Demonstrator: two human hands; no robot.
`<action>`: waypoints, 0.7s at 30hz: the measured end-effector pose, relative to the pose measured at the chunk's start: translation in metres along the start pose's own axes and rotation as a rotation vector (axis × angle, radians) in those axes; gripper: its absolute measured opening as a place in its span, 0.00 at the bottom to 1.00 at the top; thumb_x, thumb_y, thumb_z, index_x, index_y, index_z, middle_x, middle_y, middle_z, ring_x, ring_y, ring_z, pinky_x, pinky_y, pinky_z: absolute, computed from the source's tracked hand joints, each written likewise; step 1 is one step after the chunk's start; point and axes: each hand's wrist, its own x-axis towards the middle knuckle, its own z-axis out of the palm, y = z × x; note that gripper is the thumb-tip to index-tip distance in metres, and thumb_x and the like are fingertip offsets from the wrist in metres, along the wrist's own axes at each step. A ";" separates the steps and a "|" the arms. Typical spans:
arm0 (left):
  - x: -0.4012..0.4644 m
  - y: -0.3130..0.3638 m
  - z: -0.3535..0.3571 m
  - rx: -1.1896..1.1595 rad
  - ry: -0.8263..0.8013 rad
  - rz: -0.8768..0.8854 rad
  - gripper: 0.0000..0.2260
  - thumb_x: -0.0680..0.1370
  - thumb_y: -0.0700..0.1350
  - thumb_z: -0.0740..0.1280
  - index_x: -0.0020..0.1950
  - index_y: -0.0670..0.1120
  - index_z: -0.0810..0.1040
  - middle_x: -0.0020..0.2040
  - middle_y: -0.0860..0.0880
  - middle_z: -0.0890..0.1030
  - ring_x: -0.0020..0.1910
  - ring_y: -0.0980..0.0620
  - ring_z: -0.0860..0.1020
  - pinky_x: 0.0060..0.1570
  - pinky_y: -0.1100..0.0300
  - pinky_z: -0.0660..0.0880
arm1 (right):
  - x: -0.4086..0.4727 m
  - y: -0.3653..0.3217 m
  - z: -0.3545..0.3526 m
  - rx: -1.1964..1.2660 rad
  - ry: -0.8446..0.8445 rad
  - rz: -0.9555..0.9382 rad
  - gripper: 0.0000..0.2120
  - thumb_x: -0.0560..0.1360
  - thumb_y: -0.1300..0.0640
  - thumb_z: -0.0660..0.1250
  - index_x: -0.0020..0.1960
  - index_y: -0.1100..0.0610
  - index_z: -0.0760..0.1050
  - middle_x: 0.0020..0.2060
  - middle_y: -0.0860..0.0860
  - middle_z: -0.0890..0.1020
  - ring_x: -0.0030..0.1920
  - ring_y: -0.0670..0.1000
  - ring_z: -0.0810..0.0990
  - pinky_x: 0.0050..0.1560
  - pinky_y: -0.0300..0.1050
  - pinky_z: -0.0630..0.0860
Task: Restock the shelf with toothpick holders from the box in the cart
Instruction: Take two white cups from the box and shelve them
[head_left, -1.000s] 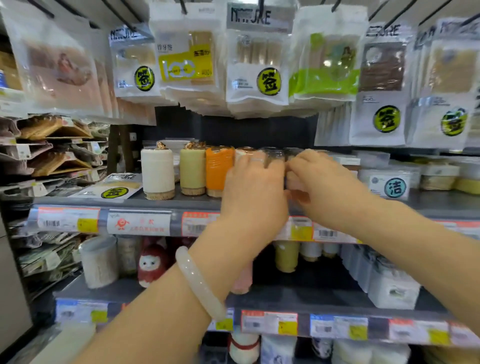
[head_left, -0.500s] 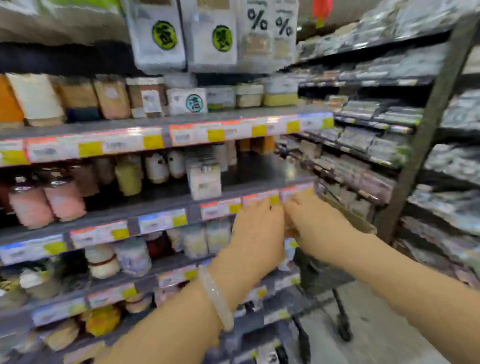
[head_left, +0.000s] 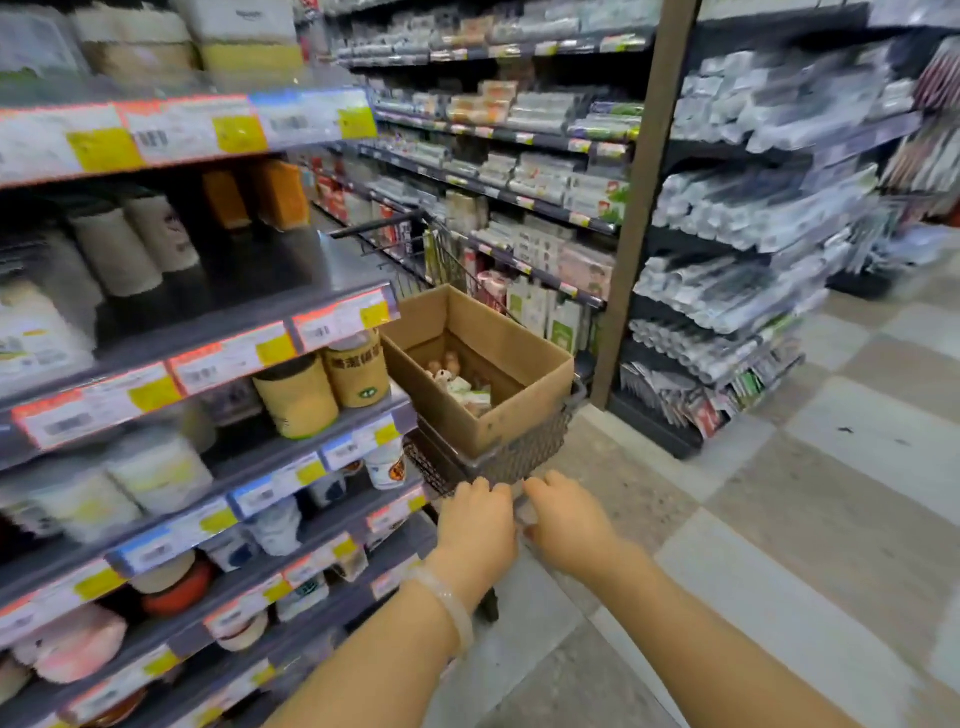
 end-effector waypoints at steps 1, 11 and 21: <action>0.012 0.002 0.004 0.000 -0.007 -0.010 0.13 0.79 0.46 0.61 0.62 0.44 0.69 0.61 0.43 0.71 0.62 0.41 0.69 0.57 0.49 0.69 | 0.011 0.009 0.005 0.023 0.003 0.022 0.10 0.76 0.58 0.64 0.56 0.56 0.68 0.55 0.56 0.72 0.53 0.57 0.72 0.44 0.46 0.66; 0.155 -0.012 0.006 -0.020 -0.086 -0.085 0.16 0.80 0.46 0.61 0.67 0.46 0.68 0.65 0.44 0.70 0.65 0.43 0.67 0.61 0.51 0.68 | 0.147 0.064 -0.004 0.123 -0.068 0.067 0.09 0.76 0.60 0.60 0.41 0.50 0.63 0.52 0.55 0.72 0.55 0.57 0.73 0.38 0.42 0.64; 0.265 -0.053 -0.009 -0.136 -0.046 -0.283 0.12 0.78 0.49 0.62 0.60 0.47 0.72 0.60 0.46 0.74 0.61 0.44 0.71 0.55 0.51 0.72 | 0.294 0.083 -0.029 0.167 -0.105 -0.048 0.15 0.76 0.58 0.63 0.62 0.57 0.70 0.60 0.55 0.74 0.58 0.57 0.74 0.53 0.47 0.72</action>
